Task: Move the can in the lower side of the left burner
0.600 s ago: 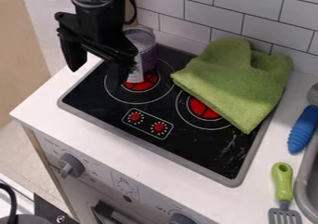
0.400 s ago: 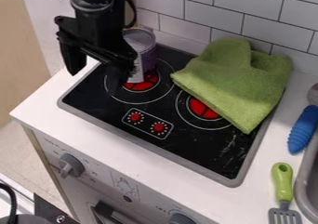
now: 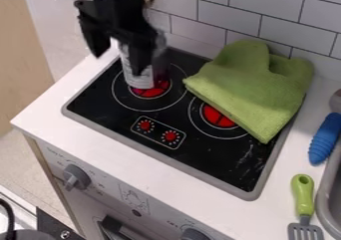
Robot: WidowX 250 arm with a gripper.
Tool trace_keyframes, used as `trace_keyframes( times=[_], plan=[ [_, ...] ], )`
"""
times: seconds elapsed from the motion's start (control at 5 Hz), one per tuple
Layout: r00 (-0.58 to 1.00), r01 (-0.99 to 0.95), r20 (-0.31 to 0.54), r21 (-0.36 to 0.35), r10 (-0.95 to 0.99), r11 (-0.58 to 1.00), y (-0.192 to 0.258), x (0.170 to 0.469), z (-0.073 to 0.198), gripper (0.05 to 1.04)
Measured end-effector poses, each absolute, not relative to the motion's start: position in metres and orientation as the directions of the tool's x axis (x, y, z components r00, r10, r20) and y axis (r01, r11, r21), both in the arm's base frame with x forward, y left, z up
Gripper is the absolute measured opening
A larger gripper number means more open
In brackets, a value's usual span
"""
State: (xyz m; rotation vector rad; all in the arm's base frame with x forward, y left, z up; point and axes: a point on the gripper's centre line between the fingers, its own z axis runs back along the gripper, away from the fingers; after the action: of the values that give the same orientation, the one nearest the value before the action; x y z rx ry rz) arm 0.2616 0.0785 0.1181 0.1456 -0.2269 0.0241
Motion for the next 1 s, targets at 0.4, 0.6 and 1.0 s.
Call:
trace_keyframes(
  times=[0.4,0.6,1.0],
  plan=[
    [0.933,0.0,0.357,0.134,-0.048,0.991,0.086,0.3,0.126,0.998],
    [0.904,0.011,0.423,0.132,-0.067,0.991,0.086,0.317,0.121,0.998],
    [0.883,0.019,0.464,0.128,-0.077,0.992,0.084,0.344,0.126,0.998]
  ],
)
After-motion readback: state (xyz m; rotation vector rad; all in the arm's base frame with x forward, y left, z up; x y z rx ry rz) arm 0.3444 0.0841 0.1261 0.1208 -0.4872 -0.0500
